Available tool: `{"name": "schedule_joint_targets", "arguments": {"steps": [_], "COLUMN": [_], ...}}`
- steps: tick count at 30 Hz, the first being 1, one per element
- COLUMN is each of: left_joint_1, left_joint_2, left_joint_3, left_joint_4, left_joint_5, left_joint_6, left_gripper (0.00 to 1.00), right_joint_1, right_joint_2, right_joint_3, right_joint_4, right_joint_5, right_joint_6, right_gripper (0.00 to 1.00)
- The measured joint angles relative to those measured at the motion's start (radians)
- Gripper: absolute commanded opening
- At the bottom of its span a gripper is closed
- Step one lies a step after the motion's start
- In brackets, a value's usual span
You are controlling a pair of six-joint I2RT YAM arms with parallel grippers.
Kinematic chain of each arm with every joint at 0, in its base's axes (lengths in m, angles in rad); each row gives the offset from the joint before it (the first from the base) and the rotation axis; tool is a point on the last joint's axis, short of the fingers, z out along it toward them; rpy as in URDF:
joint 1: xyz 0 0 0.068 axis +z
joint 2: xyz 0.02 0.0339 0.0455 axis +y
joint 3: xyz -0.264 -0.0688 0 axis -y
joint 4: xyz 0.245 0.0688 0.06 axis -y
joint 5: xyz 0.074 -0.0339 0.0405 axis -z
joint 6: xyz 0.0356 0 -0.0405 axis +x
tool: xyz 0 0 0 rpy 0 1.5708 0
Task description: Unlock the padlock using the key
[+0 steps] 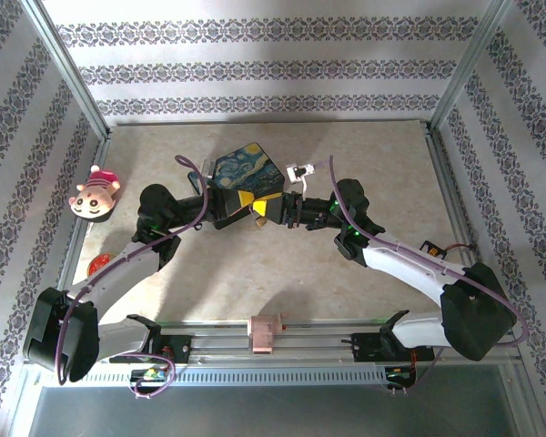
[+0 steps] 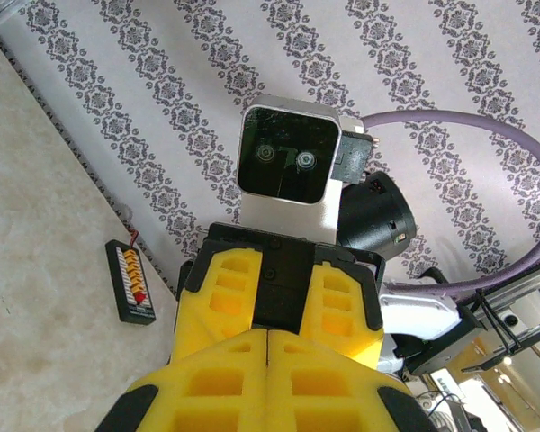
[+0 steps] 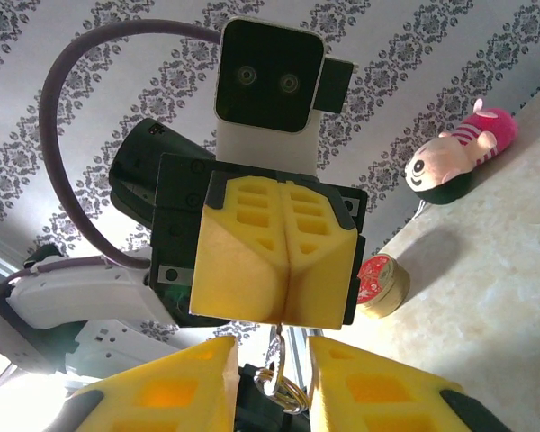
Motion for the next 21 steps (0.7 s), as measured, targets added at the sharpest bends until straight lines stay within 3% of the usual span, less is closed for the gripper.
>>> {"name": "schedule_joint_targets", "arguments": {"steps": [10, 14, 21], "left_joint_1": [0.0, 0.002, 0.009], "left_joint_2": [0.0, 0.0, 0.0], "left_joint_3": [-0.007, -0.009, -0.014], "left_joint_4": [0.011, 0.011, 0.022], "left_joint_5": [0.0, 0.0, 0.008], "left_joint_6": [-0.007, -0.014, -0.029], "left_gripper": [0.0, 0.0, 0.0], "right_joint_1": [0.0, 0.0, -0.001], "right_joint_2": [0.023, 0.024, 0.023], "right_joint_3": [0.004, 0.004, 0.003], "right_joint_4": [0.024, 0.031, 0.033], "right_joint_5": [-0.015, -0.021, -0.021], "right_joint_6": [0.012, 0.021, 0.021], "right_gripper": [0.13, 0.0, 0.0]}}
